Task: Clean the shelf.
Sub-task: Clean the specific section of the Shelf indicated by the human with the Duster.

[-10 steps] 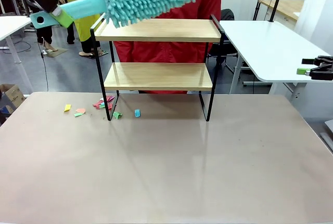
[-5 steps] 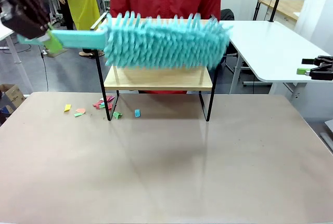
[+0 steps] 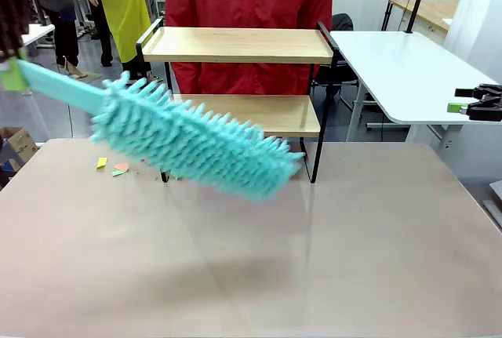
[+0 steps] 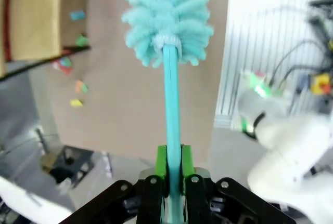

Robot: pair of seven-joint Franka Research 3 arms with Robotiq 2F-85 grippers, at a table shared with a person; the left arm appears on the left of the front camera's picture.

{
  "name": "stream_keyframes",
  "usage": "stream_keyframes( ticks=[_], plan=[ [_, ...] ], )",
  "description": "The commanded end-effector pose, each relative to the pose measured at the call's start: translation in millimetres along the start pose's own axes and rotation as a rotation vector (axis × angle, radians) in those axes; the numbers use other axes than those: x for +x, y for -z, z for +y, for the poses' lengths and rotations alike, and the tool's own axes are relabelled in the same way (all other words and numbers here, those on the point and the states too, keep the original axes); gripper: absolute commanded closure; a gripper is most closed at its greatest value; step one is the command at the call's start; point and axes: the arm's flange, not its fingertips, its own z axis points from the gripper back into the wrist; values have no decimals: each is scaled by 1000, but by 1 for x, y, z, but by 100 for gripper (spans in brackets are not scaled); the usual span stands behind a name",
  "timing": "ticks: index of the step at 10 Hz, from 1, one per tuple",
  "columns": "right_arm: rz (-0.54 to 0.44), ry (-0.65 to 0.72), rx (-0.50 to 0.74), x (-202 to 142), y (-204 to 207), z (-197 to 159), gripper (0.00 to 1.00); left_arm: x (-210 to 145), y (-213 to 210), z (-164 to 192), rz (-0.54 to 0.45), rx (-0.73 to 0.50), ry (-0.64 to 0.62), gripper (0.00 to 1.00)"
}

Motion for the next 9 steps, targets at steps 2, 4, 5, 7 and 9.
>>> stream_keyframes(
  ticks=[2,4,5,7,9],
  plan=[
    [13,9,-13,9,1,2,0,-37,5,13,248,-96,70,87],
    [13,9,-13,9,1,2,0,-65,16,17,398,-139,93,87],
    [13,9,-13,9,1,2,0,-77,20,20,425,-147,80,87],
    [13,9,-13,9,1,2,0,-89,35,21,498,-174,67,87],
    [13,9,-13,9,1,2,0,-97,44,21,493,-150,28,87]
  ],
)
